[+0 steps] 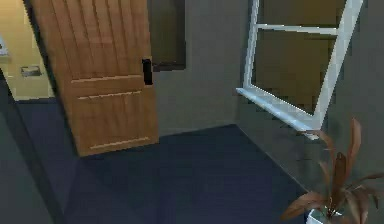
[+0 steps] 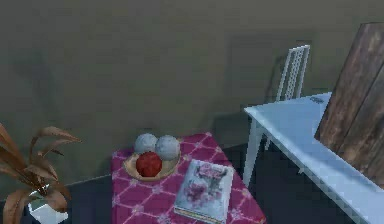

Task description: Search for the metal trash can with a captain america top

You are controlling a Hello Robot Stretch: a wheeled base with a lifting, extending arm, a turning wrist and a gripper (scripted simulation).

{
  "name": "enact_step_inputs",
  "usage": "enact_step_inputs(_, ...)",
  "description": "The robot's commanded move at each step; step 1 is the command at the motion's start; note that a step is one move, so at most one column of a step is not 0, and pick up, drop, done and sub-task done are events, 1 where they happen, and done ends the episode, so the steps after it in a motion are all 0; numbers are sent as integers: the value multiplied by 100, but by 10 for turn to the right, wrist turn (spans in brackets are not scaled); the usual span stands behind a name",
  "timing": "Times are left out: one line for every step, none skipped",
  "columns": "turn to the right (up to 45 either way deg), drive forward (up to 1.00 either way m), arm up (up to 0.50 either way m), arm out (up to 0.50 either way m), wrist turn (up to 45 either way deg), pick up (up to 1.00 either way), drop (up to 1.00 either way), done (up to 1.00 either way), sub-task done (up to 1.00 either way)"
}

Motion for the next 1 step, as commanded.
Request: enact_step_inputs(-270,0,0,0,0,0,0,0,0)
